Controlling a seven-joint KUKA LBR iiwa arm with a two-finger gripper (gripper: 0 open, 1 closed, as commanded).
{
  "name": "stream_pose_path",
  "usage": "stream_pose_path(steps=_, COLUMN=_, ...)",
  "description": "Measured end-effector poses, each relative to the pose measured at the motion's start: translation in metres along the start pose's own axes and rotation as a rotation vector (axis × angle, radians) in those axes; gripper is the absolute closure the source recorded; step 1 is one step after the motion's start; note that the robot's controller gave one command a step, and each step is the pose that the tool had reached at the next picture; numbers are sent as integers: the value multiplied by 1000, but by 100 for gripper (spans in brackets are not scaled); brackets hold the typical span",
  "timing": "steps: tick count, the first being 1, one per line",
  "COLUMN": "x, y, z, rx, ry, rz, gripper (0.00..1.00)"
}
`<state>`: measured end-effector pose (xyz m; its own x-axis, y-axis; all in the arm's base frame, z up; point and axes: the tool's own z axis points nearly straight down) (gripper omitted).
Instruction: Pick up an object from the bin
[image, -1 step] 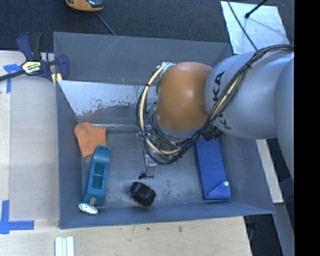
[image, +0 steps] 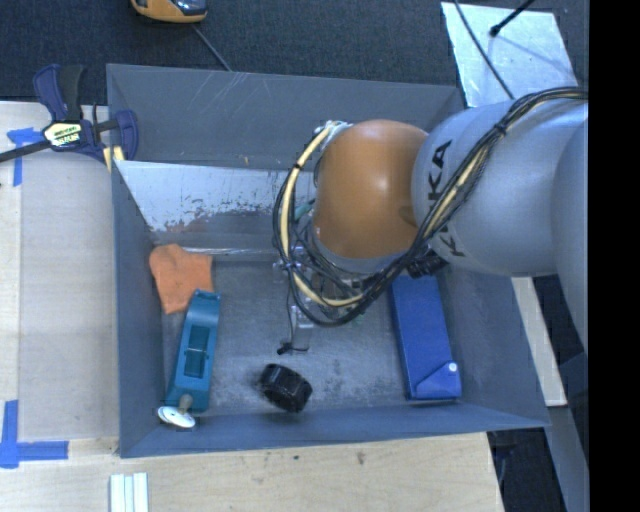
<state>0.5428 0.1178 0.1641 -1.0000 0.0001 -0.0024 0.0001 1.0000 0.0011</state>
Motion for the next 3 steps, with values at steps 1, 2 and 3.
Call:
stream_pose_path(steps=1, x=-5, y=-4, z=54, rx=-1, ry=-6, rz=-18, gripper=0)
stream_pose_path(steps=2, x=11, y=-1, z=81, rx=1, ry=3, rz=201, gripper=100)
stream_pose_path(steps=3, x=11, y=-1, z=81, rx=1, ry=3, rz=201, gripper=100)
